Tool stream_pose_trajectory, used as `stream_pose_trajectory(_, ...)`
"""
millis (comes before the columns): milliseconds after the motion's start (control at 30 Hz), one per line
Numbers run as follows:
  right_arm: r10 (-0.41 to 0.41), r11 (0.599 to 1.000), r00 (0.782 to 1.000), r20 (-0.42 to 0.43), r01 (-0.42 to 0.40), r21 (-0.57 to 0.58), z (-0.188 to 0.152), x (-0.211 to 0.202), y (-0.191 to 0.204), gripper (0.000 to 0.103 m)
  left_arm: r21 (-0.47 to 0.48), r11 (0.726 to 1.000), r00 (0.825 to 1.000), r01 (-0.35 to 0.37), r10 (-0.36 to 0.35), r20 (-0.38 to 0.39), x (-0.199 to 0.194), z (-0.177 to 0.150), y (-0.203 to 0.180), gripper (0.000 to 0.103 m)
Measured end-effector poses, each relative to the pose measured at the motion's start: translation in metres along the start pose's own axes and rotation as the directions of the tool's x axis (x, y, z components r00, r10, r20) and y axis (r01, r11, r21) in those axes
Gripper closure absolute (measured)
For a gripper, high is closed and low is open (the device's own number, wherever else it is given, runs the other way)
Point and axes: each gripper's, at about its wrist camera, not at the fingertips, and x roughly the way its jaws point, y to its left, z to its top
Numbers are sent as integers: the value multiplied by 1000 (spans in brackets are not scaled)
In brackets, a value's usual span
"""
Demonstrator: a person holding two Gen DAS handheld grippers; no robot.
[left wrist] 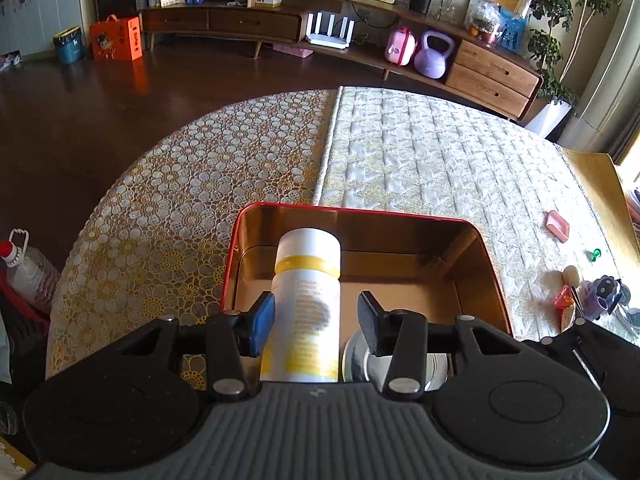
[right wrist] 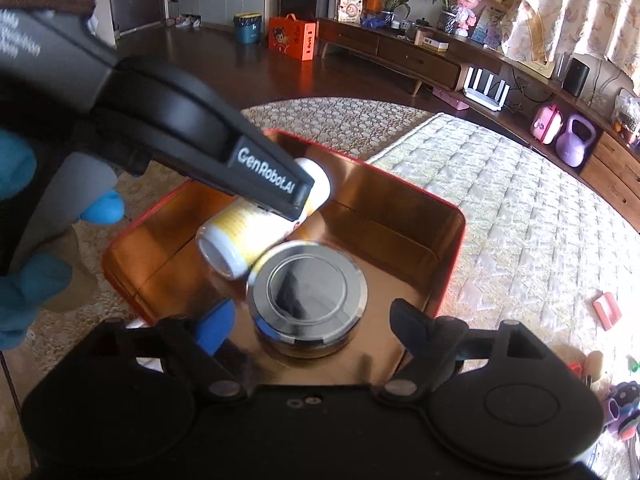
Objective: Organize rigid objects
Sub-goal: 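Carry the bottle and silver tin into the red tin box and open both tools, then grasp the red snack packet with the left tool while the right tool grasps the small black-capped bottle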
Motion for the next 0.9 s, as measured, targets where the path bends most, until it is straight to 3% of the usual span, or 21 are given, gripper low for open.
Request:
stream_pose_trajectory(600, 21, 979, 991, 133, -47, 201, -32, -90, -40, 14, 93, 995, 997, 21, -27, 67, -68, -27, -48, 44)
stream_pose_trajectory(900, -36, 960, 982, 185, -17, 279, -65, -128, -69, 9, 121, 991, 993, 62, -73, 92, -95, -47, -79, 37)
